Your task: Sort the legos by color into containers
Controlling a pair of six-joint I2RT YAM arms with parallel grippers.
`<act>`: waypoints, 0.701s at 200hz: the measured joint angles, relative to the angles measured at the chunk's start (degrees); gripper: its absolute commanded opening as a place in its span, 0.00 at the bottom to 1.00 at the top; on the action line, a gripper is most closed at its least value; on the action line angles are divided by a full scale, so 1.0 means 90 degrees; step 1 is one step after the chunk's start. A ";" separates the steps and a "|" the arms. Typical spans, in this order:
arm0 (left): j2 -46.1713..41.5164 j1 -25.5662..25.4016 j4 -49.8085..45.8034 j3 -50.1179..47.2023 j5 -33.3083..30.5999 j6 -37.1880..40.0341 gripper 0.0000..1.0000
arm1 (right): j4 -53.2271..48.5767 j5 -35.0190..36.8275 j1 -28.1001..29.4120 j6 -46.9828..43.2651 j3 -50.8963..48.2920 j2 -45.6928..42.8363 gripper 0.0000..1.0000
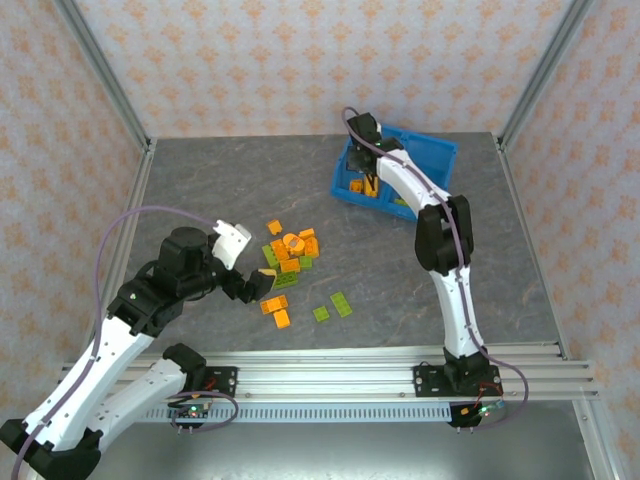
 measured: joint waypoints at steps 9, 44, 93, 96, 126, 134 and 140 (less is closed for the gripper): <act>0.0027 0.0000 0.0000 -0.0002 -0.0117 -0.0002 1.00 | 0.0002 -0.0131 0.0000 0.0046 -0.0255 -0.0311 0.54; 0.0078 0.0000 0.0002 -0.0027 -0.0656 -0.0022 1.00 | 0.0270 -0.0782 0.0189 0.0306 -0.2336 -0.2390 0.57; 0.0376 0.0015 0.0002 -0.0029 -0.0605 0.0124 1.00 | 0.0308 -0.1185 0.1819 0.0860 -0.5236 -0.4607 0.61; 0.0425 0.0015 0.0000 -0.0029 -0.0556 0.0172 1.00 | 0.0279 -0.1212 0.1957 0.0916 -0.5394 -0.4648 0.62; 0.0855 0.0066 -0.0051 -0.0027 -0.0080 0.0546 1.00 | -0.0126 -0.1294 0.2708 0.1093 -0.6506 -0.4806 0.67; 0.0935 0.0097 -0.0066 -0.0027 0.0053 0.0641 1.00 | -0.0226 -0.1326 0.2807 0.1115 -0.6717 -0.4857 0.69; 0.0981 0.0100 -0.0078 -0.0027 0.0153 0.0699 1.00 | -0.0313 -0.1375 0.2868 0.1120 -0.6868 -0.4908 0.71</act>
